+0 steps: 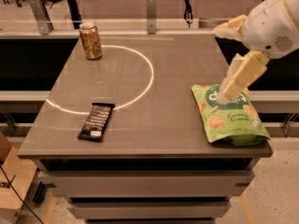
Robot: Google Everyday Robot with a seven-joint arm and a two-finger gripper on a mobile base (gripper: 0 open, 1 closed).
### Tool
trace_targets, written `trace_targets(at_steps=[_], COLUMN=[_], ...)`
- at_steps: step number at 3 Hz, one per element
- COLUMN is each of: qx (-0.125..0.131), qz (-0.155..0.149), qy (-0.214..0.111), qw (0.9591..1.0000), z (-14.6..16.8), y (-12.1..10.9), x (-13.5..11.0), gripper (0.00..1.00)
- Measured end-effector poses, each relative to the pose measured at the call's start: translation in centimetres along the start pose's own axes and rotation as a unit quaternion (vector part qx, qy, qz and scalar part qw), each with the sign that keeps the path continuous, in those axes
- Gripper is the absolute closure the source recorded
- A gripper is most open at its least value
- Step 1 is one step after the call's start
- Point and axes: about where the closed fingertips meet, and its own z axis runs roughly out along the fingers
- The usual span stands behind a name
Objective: Knock orange can over
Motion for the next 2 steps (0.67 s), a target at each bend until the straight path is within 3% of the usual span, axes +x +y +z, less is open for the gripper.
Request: trace_targets(at_steps=[1, 2], qx=[-0.004, -0.004], qz=[-0.019, -0.02], qy=[-0.08, -0.08], qw=[0.9966, 0.9966], z=[2.8, 2.79], y=[-2.29, -2.28], x=[-3.12, -3.13], gripper=[0.0, 0.0])
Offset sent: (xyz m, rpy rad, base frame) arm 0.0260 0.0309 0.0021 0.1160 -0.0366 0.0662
